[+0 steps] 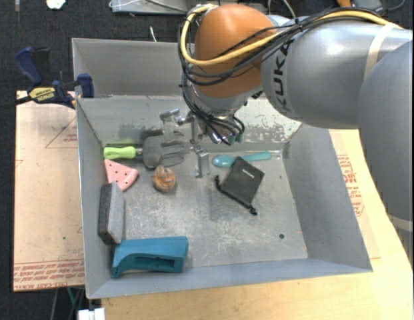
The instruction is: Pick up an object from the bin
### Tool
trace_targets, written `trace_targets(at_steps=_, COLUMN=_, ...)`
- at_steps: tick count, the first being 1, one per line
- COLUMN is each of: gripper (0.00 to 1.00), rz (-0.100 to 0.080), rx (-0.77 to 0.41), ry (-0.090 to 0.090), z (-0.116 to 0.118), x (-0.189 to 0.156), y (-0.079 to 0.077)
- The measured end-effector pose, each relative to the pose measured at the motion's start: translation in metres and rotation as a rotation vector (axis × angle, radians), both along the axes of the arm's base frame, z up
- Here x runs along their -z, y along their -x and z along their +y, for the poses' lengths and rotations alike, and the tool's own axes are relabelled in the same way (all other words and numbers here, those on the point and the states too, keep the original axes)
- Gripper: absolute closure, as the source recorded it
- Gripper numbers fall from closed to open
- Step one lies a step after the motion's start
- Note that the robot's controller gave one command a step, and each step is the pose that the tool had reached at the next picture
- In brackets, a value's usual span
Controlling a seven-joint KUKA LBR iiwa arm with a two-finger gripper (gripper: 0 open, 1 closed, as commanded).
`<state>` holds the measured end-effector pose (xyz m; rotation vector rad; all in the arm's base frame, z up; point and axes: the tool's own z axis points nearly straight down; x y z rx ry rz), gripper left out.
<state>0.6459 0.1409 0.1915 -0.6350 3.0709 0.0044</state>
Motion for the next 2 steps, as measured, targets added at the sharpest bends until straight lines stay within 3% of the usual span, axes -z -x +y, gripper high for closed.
trace_targets(at_steps=1, gripper=0.00, rz=-0.005, rx=-0.061, ry=0.000, z=-0.017, x=0.061, y=-0.007)
trace_targets(at_steps=2, gripper=0.00, rz=0.001, rx=0.001, ry=-0.002, z=-0.036, x=0.072, y=0.000)
